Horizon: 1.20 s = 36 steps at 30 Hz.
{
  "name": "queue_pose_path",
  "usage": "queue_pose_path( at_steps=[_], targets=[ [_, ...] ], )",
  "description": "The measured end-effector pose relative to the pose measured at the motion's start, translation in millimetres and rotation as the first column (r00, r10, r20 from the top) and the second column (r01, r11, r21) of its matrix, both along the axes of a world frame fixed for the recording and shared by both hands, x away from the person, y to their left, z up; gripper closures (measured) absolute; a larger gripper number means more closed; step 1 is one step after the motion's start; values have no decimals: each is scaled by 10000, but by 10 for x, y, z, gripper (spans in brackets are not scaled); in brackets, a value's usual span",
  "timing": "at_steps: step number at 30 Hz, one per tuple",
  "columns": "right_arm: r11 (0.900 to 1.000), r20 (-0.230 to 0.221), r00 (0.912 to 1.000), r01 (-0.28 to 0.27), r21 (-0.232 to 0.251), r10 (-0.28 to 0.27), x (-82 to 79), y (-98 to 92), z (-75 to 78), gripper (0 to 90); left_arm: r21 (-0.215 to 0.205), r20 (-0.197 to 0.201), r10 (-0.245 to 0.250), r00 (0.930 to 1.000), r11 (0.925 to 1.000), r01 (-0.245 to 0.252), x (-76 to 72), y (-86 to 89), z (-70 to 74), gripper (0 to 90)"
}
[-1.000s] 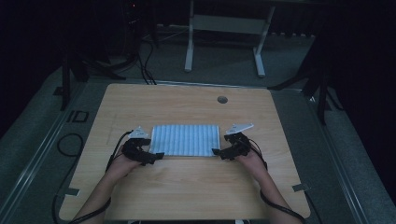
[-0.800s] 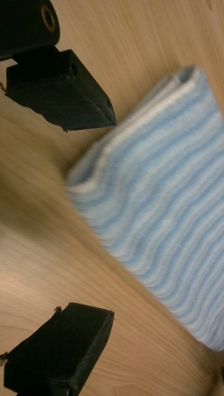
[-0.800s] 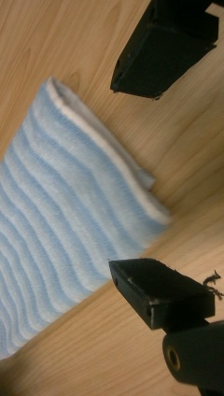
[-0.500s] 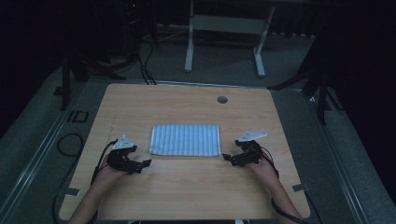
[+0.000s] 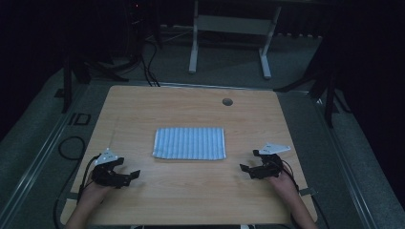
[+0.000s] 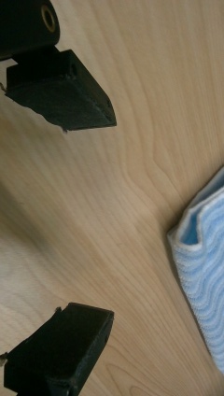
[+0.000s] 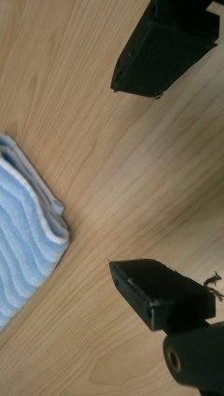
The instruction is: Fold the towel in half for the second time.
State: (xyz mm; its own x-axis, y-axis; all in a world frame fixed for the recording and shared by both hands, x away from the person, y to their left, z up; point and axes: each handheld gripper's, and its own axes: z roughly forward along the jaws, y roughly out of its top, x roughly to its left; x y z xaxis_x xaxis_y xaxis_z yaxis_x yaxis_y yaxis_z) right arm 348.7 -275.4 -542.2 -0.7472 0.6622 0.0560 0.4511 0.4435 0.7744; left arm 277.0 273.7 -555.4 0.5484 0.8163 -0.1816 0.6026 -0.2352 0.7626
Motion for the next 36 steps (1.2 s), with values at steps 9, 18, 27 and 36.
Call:
queue_pose_path(
  at_steps=[9, 18, 27, 36],
  targets=[
    [9974, 347, 9968, 712, 87, -715, -175, -261, -3, 114, 128, -2, 418, 9991, 9990, -418, -124, 105, -40, 76],
    [9905, 439, 9897, 1356, 244, -1366, -367, -513, -11, 114, 38, 233, 773, 9967, 9970, -774, -207, 157, -28, 76],
    [9762, 531, 9754, 2114, 490, -2139, -472, -694, -19, 114, 64, 372, 890, 9953, 9960, -893, -274, 155, -68, 76],
    [9407, 937, 9369, 3307, 753, -3369, -572, -873, -33, 114, -28, 800, 1625, 9835, 9867, -1628, -329, 221, -50, 76]
  ],
)
